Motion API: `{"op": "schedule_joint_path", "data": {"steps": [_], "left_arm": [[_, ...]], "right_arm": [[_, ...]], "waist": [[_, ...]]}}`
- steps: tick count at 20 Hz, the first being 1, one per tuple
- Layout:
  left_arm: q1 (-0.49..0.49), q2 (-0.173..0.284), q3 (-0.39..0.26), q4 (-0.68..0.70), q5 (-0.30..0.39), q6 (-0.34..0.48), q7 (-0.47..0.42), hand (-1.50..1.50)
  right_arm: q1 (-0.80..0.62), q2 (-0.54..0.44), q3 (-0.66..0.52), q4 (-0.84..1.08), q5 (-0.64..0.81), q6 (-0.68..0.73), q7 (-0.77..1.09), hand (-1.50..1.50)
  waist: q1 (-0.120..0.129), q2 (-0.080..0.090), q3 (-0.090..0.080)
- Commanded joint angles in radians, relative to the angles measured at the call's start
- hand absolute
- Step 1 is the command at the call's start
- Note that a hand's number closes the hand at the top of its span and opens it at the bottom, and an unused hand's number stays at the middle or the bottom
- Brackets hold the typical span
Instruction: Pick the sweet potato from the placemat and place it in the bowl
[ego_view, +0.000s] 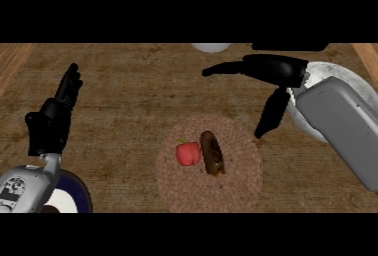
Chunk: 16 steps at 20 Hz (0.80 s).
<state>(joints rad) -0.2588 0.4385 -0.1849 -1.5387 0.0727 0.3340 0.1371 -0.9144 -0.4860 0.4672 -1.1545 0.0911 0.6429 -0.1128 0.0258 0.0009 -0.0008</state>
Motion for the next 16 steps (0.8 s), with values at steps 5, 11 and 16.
{"op": "schedule_joint_path", "data": {"steps": [5,11,16], "left_arm": [[0.024,-0.012,0.013,-0.004,-0.01,-0.014,-0.022,0.0],[0.009,-0.023,0.027,-0.032,-0.044,-0.007,0.035,0.0],[0.023,-0.028,0.054,0.008,-0.038,-0.047,-0.009,0.0]], "right_arm": [[-0.164,0.134,0.144,0.05,0.144,0.132,0.176,-1.5],[-0.124,0.242,0.179,0.072,0.187,0.217,0.218,-1.5],[-0.09,0.312,0.242,0.08,0.289,0.217,0.233,-1.5]], "waist": [[-0.005,0.0,0.0],[-0.016,-0.001,0.001],[-0.02,0.001,0.0]]}}
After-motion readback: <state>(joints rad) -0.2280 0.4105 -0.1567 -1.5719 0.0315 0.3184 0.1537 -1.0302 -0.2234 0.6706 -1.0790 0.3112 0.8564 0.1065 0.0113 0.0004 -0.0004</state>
